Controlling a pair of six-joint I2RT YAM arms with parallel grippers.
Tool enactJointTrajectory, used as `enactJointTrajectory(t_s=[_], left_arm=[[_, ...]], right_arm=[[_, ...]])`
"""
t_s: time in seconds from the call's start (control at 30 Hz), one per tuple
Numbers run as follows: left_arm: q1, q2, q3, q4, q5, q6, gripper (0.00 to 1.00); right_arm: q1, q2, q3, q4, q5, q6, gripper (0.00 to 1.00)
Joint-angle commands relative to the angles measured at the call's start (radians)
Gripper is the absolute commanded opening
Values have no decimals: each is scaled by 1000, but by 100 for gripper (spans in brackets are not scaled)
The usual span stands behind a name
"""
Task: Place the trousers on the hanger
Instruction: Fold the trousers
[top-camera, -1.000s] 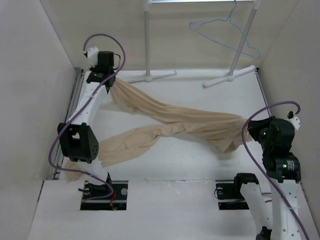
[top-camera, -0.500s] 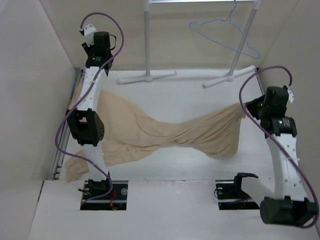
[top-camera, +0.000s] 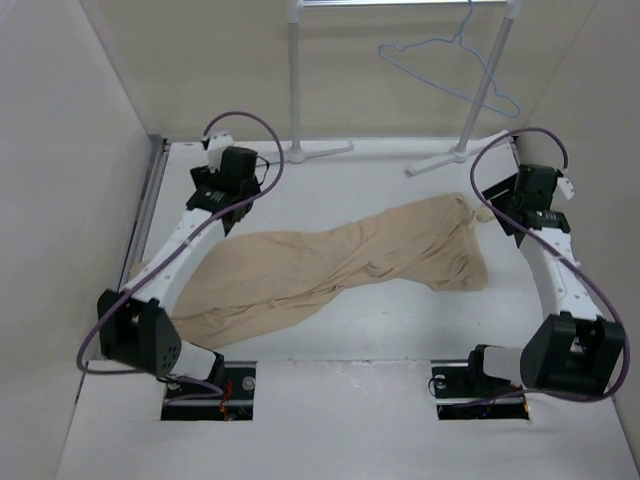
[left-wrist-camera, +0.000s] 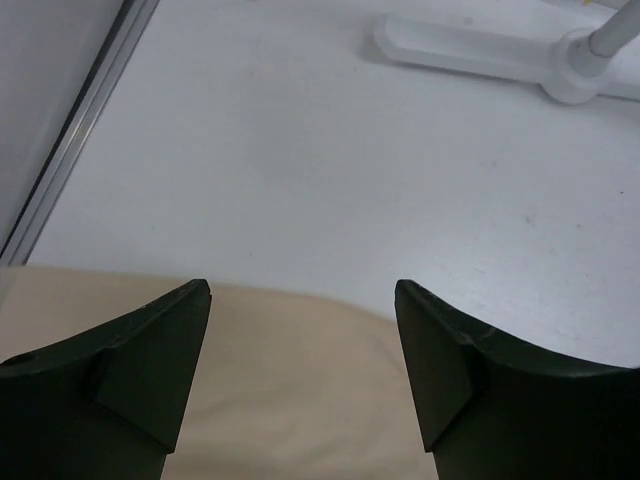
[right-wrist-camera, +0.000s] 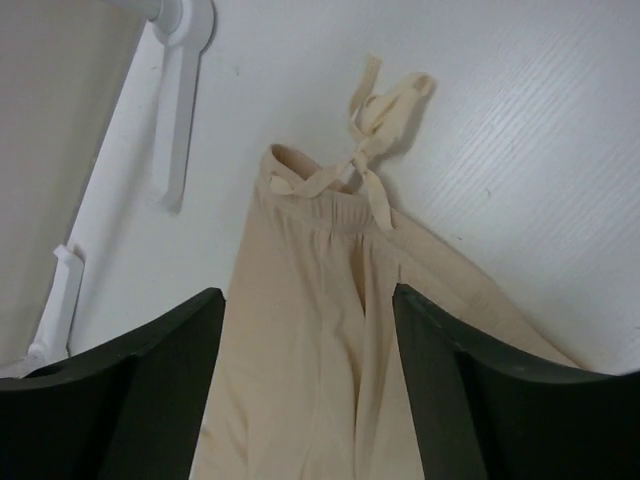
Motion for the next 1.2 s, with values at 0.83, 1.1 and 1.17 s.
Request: enactJointTrajectory(t_s=[0.83, 1.1, 1.17], left_arm=[[426, 306, -119, 18, 71, -191, 22], [412, 362, -27, 41, 48, -198, 6], [409, 373, -13, 44, 29, -198, 5]], right_arm=[[45, 423, 105, 250, -51, -97, 68], [49, 615, 291, 184, -87, -169, 56], [49, 635, 320, 168, -81, -173, 32]])
